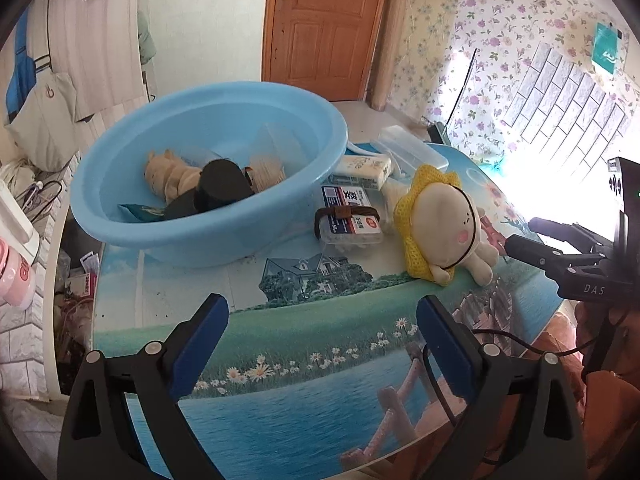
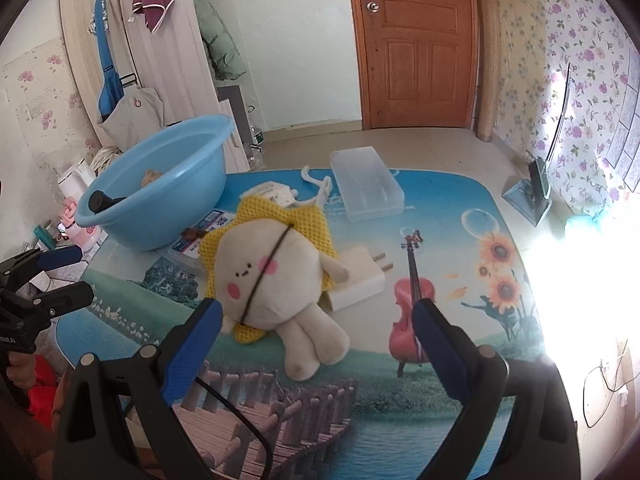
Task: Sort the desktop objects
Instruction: 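Withdraw both grippers from the basin back over the table, then grasp the white floss-pick box with the left gripper while the right gripper grasps the plush toy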
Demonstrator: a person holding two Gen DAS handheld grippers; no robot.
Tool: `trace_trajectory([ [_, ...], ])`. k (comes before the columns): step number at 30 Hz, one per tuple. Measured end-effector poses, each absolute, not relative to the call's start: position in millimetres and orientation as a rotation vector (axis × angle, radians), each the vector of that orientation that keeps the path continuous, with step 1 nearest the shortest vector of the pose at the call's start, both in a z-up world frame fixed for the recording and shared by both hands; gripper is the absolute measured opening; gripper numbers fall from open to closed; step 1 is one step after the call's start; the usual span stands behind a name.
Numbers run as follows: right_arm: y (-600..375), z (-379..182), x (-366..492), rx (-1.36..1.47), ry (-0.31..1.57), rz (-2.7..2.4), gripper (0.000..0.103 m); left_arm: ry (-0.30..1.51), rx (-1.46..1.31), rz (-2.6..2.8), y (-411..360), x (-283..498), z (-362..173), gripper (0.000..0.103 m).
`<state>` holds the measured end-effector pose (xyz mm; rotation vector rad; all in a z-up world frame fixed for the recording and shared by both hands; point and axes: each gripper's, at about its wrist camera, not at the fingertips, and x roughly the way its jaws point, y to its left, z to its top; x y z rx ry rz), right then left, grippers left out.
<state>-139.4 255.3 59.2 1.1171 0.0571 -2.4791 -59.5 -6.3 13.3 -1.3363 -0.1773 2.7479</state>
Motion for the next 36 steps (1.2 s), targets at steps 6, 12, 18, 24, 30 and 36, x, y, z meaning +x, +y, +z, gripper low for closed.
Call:
trace_trajectory([
  [6,276,50,-139,1.151,-0.01,-2.496,0.097,-0.144,-1.418,2.74,6,-64,3,0.095],
  [12,281,45,-140,1.143,-0.058,-2.475,0.097,-0.038,-1.402,2.8,18,-73,1,0.095],
  [18,285,41,-145,1.144,-0.08,-2.466,0.097,0.09,-1.344,2.859,39,-95,-3,0.095],
  [24,282,43,-147,1.115,-0.06,-2.456,0.097,0.171,-1.356,2.943,46,-119,-17,0.095],
  [30,277,42,-155,1.117,-0.071,-2.435,0.097,0.066,-1.368,2.921,39,-132,-25,0.095],
  [36,259,44,-156,1.099,-0.022,-2.4,0.097,0.045,-1.331,2.889,38,-135,-27,0.084],
])
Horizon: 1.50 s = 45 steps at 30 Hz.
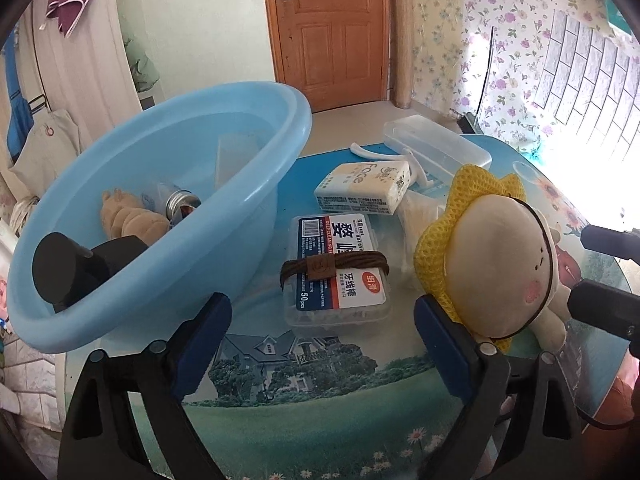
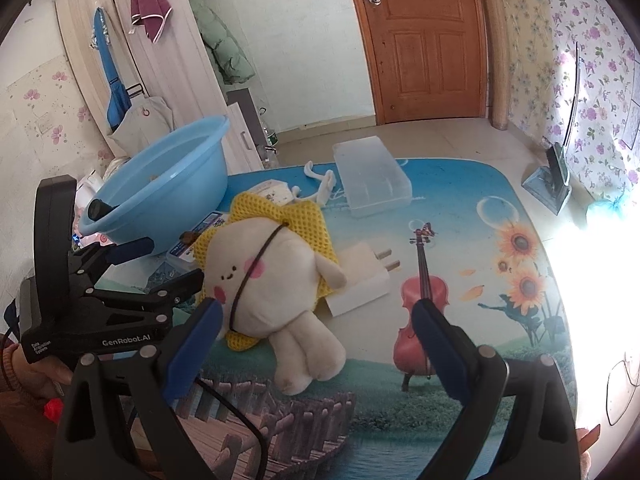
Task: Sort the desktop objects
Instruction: 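Grasp the white floss-pick box with the left gripper while the right gripper grasps the plush toy, then lift the floss-pick box with the left gripper while the right gripper lifts the plush toy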
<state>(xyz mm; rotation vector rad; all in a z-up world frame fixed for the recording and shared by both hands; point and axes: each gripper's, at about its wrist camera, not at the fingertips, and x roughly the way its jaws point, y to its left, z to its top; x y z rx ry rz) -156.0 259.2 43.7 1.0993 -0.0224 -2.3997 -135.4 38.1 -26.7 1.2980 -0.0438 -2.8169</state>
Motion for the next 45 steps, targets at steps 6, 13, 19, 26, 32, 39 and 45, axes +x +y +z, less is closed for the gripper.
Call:
trace_trajectory([
  [6,246,43,-156,1.1,-0.008,-2.372,0.097,0.012,1.343,-2.888,41,-138,-31,0.053],
  [13,229,38,-157,1.137,0.035,-2.333,0.083,0.022,1.369,-2.871,40,-126,-26,0.053],
  [19,221,36,-154,1.144,0.099,-2.313,0.052,0.046,1.387,-2.868,38,-111,-22,0.053],
  [26,228,43,-148,1.114,0.063,-2.305,0.037,0.064,1.407,-2.866,31,-88,-18,0.053],
  [32,234,54,-137,1.083,0.055,-2.303,0.03,0.065,1.41,-2.848,19,-62,-17,0.053],
  [39,237,61,-124,1.073,0.066,-2.289,0.025,0.107,1.438,-2.813,3,-39,-17,0.054],
  [45,239,64,-119,1.088,0.115,-2.33,0.052,0.122,1.426,-2.81,-4,-28,-16,0.056],
])
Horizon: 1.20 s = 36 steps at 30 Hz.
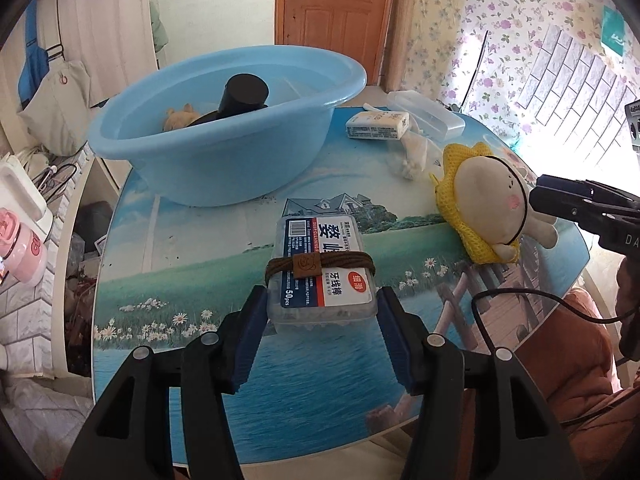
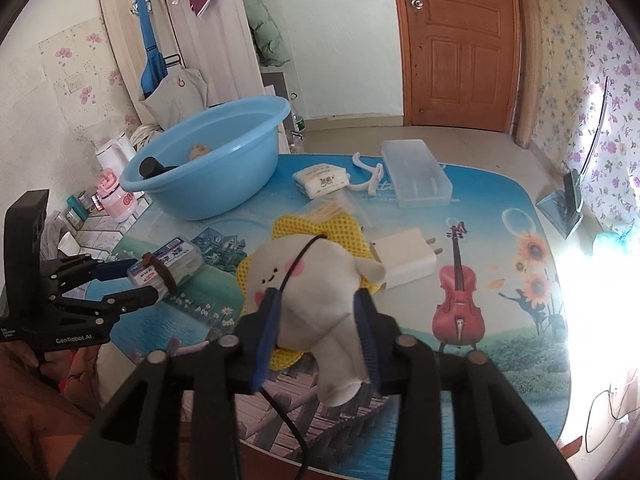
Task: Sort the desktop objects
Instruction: 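Lift the floss-pick box with the left gripper while the right gripper lifts the plush toy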
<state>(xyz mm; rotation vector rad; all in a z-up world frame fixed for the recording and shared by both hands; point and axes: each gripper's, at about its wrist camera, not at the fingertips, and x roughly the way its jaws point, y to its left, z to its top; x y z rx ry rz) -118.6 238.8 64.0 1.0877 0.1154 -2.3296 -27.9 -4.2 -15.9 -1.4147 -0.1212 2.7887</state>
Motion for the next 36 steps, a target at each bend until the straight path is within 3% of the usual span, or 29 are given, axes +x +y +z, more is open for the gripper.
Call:
trace_trajectory([
  [7,231,64,-117,1.074,0.162,-2.33,0.063,-0.08,-1.374,2.8,2,-36,-14,0.073],
  [13,225,58,-119,1.101,0.215,-2.337,0.065,-0.079,-1.403,2.793,1,-46,-20,0.073],
  [27,216,39,-129,1.187,0.225,-2.316,0.08,-0.046,-1.481,2.755,-1,-56,-42,0.074],
  [28,216,39,-130,1.192,0.219,-2.316,0.081,-0.045,-1.475,2.753,0,-55,-41,0.069],
  [30,216,38,-131,1.198,0.209,-2.316,0.081,-0.035,-1.456,2.758,0,-53,-40,0.057],
  [31,217,37,-131,1.197,0.201,-2.315,0.078,-0.028,-1.459,2.754,0,-53,-40,0.057],
  [32,218,38,-131,1.192,0.193,-2.318,0.065,-0.019,-1.458,2.753,0,-53,-41,0.056],
  [36,224,40,-133,1.193,0.143,-2.306,0.061,-0.058,-1.448,2.744,-2,-50,-39,0.056],
])
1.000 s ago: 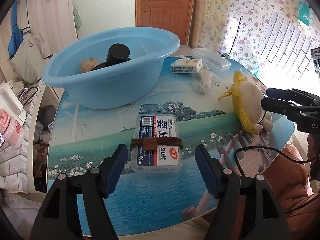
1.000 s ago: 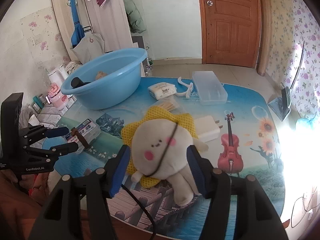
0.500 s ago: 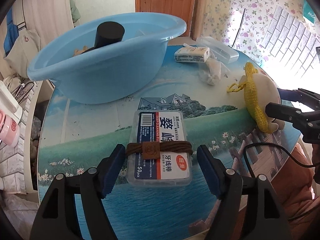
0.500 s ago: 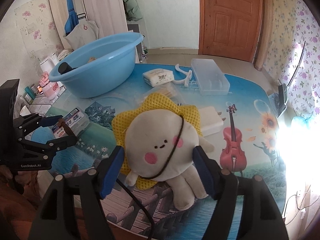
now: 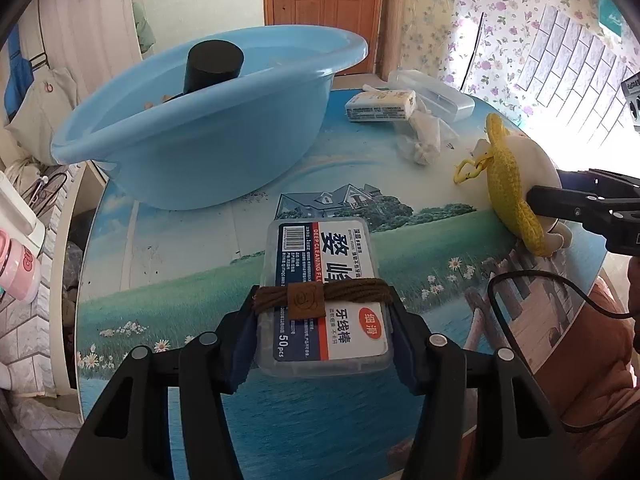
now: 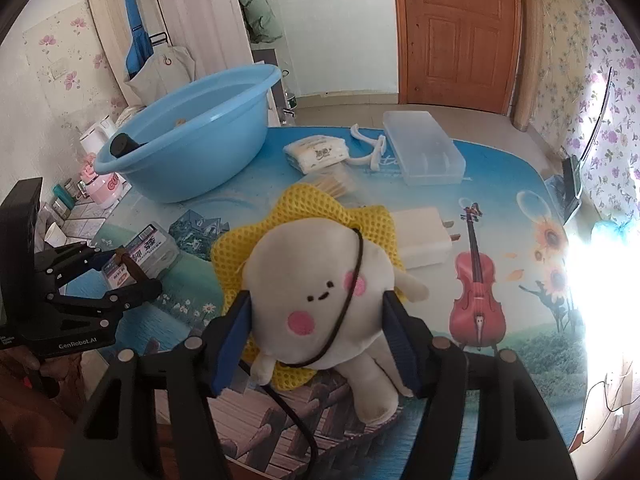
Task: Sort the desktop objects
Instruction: 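Lift the floss-pick box with the left gripper while the right gripper lifts the plush toy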
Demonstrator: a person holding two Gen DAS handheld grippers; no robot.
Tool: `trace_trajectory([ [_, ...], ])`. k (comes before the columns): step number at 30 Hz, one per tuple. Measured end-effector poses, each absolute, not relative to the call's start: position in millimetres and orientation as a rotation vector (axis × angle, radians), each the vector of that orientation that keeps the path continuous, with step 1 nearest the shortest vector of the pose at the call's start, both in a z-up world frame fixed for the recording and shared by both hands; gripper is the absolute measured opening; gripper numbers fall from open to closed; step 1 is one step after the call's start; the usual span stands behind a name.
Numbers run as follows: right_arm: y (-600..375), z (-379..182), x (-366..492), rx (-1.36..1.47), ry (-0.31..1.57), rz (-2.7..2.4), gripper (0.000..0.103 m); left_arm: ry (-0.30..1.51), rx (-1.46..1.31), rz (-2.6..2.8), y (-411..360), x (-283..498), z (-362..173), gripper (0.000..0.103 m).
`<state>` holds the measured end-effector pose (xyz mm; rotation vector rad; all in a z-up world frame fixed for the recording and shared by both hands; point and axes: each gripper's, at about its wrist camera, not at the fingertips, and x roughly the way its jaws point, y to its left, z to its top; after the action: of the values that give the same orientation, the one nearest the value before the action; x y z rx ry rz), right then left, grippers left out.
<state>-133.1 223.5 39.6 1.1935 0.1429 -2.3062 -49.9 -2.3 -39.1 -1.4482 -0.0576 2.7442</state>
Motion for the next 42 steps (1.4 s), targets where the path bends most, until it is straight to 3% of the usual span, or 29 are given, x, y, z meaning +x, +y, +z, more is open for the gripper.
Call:
trace_trajectory([
  [8,222,54,-127,1.132,0.102,-2.298,0.061,-0.136,-1.364,2.783,-10,-41,-16,0.056],
  [24,193,103,-120,0.959,0.101,-2.258,0.061,-0.096,-1.016,2.889,-18,-26,66,0.056],
  [42,146,129,-153,0.851,0.109,-2.195,0.061,-0.193,-1.052,2.979,-74,-83,67,0.056],
])
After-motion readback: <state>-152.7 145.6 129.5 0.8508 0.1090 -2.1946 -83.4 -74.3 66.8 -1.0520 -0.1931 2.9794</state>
